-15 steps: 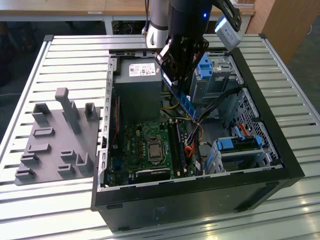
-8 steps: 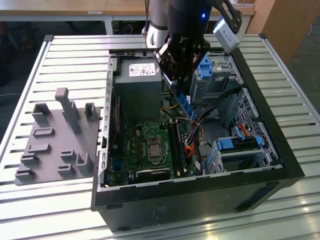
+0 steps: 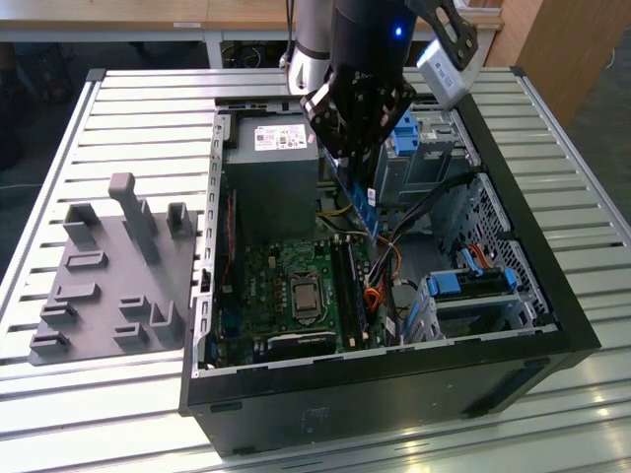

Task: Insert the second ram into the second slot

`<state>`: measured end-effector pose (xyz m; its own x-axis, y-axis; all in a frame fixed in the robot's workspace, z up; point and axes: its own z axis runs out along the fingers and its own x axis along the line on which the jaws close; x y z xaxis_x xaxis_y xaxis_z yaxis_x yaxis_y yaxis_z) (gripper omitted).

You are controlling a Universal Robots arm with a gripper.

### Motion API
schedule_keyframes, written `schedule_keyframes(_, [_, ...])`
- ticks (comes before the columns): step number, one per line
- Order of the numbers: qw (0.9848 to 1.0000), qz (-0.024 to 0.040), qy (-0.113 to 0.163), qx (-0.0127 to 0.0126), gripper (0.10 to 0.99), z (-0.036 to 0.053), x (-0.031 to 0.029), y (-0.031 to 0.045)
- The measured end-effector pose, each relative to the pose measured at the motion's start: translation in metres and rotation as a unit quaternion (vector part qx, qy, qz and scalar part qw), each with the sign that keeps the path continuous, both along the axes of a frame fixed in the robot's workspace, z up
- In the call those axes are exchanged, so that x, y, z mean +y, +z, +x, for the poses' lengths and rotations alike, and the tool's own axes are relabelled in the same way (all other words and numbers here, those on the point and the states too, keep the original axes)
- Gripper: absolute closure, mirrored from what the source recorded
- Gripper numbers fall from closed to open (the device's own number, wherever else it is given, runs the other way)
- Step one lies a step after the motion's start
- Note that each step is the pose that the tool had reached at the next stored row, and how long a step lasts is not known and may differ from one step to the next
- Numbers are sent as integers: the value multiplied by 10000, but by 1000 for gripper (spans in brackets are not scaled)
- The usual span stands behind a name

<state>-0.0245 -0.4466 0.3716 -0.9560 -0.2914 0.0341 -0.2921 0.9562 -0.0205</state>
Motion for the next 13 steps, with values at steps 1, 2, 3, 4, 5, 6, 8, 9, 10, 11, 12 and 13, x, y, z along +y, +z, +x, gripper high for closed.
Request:
schedule_keyframes(1, [10000,-2,-47,0,945,0,0,0])
schedule_keyframes(2, [10000,-3,-93,0,945,0,0,0])
schedule_keyframes(3, [9999,-4,-141,0,945,0,0,0])
schedule_keyframes(4, [9998,-6,-185,0,945,0,0,0])
schedule_keyframes(5, [9997,-8,-227,0,945,0,0,0])
schedule_keyframes(6, [9996,-10,-273,0,945,0,0,-1])
schedule_keyframes(8, [9994,-15,-358,0,945,0,0,0])
schedule_keyframes(9, [9992,-16,-401,0,945,0,0,0])
schedule_keyframes(10, [9990,-18,-446,0,945,0,0,0])
schedule_keyframes(11, [9988,-19,-492,0,945,0,0,0])
schedule_keyframes(12, [9986,-20,-536,0,945,0,0,0])
schedule_keyframes(13, [9983,-22,-578,0,945,0,0,0])
